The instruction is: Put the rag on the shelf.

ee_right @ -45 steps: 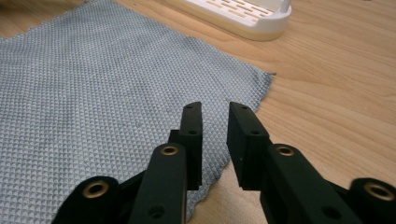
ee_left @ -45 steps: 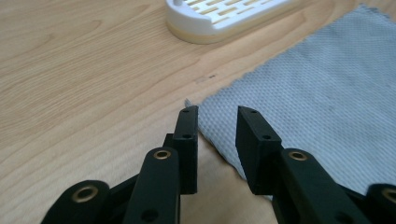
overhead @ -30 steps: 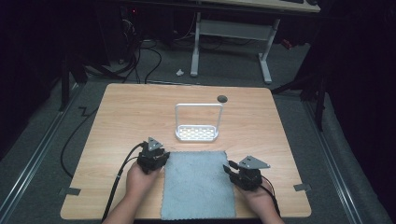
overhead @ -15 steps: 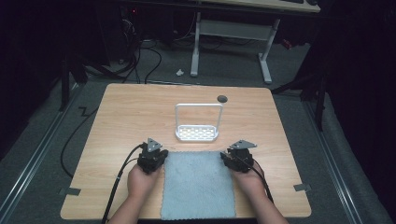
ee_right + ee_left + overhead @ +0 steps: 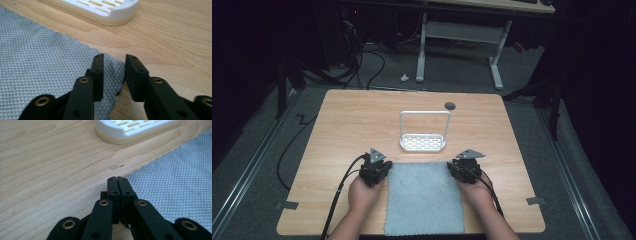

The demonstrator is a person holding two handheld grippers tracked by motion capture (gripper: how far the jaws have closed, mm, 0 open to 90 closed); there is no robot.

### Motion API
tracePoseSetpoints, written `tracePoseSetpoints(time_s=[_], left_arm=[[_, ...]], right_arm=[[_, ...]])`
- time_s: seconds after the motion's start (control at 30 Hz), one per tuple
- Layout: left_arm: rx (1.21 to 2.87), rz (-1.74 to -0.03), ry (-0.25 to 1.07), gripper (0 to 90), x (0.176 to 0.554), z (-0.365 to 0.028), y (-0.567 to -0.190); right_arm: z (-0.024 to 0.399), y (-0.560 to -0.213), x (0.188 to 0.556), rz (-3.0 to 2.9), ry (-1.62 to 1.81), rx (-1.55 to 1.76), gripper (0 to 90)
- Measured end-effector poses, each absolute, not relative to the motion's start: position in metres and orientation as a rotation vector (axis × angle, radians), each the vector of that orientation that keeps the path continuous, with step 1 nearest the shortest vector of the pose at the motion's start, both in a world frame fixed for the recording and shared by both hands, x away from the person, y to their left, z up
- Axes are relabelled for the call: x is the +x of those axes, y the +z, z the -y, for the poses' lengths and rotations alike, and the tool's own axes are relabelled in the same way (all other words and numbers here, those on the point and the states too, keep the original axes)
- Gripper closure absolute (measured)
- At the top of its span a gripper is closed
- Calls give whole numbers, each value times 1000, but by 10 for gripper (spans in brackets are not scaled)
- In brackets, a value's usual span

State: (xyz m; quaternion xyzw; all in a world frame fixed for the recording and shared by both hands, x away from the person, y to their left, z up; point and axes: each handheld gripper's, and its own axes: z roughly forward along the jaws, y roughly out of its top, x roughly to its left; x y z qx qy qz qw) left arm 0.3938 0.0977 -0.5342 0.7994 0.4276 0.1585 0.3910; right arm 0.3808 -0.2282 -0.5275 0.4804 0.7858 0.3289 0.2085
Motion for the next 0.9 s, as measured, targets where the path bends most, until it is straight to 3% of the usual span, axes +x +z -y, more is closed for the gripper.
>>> tracePoseSetpoints(time_s=[0.33, 0.7, 0.9], left_arm=[[2033, -1081, 403, 895, 393, -97, -534], [2039, -1042, 354, 900, 393, -100, -532], [1884, -974, 404, 900, 371, -108, -516]], right_arm=[[227, -527, 381, -2199, 930, 1340, 886], [223, -525, 368, -2169, 929, 1236, 898], [229, -513, 351, -2051, 1110, 1243, 898]])
